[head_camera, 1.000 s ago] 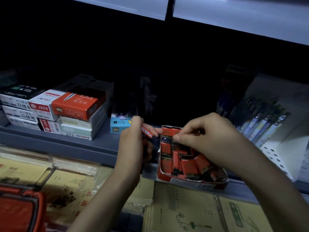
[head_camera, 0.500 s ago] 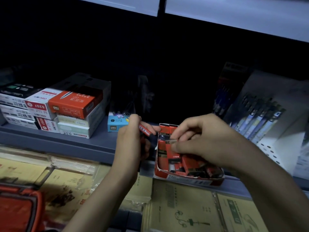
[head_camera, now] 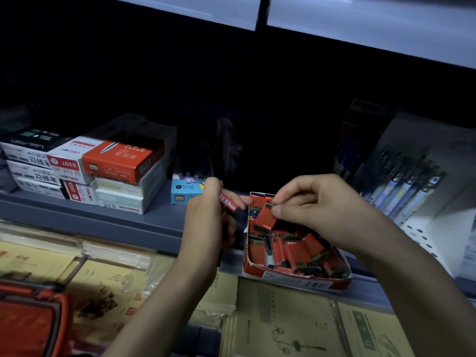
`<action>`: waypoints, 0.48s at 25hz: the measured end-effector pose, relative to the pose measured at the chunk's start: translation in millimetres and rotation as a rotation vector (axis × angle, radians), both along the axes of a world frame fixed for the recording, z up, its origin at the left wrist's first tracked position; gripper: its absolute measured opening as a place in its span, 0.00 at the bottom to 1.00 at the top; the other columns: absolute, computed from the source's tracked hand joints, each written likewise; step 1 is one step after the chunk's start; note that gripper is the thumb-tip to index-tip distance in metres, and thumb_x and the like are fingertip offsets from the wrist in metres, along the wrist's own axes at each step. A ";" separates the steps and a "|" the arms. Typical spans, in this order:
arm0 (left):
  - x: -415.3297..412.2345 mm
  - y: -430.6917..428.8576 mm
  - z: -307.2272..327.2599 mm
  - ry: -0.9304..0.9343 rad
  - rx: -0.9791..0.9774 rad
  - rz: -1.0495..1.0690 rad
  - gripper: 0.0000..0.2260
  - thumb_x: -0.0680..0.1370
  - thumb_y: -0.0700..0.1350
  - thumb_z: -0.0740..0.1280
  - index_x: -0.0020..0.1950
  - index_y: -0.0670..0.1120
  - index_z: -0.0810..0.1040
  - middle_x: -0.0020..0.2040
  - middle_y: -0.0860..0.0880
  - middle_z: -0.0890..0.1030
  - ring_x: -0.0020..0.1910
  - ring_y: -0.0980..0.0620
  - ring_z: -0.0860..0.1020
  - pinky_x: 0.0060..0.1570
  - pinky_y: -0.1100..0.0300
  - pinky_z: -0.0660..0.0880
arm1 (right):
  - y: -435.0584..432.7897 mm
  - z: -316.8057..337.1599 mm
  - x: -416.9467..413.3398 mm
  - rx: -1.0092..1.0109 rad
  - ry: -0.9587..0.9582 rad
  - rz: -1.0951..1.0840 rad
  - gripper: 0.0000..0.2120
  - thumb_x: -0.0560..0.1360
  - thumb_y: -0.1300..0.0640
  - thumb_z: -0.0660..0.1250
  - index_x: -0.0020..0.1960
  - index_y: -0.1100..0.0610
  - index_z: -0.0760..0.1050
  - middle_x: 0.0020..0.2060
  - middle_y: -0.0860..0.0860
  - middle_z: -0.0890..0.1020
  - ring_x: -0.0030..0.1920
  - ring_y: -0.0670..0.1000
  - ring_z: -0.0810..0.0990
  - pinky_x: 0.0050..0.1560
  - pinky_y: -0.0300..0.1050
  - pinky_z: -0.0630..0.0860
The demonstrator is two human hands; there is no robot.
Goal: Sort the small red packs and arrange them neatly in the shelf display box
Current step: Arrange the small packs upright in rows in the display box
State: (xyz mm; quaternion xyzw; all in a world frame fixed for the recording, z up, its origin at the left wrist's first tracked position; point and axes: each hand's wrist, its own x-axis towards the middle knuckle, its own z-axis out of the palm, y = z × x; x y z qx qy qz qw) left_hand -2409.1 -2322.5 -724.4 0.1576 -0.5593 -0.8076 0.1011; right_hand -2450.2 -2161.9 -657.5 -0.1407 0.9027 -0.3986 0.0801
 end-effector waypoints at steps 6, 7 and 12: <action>-2.3 -0.5 -0.4 0.003 0.003 -0.007 0.22 0.82 0.51 0.55 0.31 0.45 0.76 0.47 0.40 0.88 0.24 0.54 0.65 0.26 0.62 0.60 | -1.7 3.4 3.9 -0.076 0.018 0.118 0.03 0.81 0.59 0.65 0.51 0.53 0.77 0.35 0.53 0.81 0.36 0.47 0.86 0.43 0.50 0.84; -2.2 -0.7 -0.1 0.005 0.004 -0.006 0.23 0.82 0.52 0.55 0.30 0.47 0.76 0.47 0.38 0.87 0.24 0.54 0.65 0.26 0.61 0.60 | -2.3 2.9 4.5 -0.110 -0.013 0.113 0.05 0.81 0.60 0.64 0.52 0.53 0.78 0.37 0.54 0.80 0.38 0.49 0.87 0.45 0.50 0.85; -1.8 -1.5 -2.4 0.014 0.013 -0.015 0.24 0.82 0.52 0.55 0.28 0.48 0.77 0.48 0.36 0.86 0.25 0.53 0.65 0.26 0.62 0.60 | 2.7 3.0 -3.7 -0.039 0.131 0.054 0.10 0.77 0.60 0.72 0.56 0.48 0.79 0.42 0.50 0.83 0.39 0.50 0.86 0.47 0.52 0.84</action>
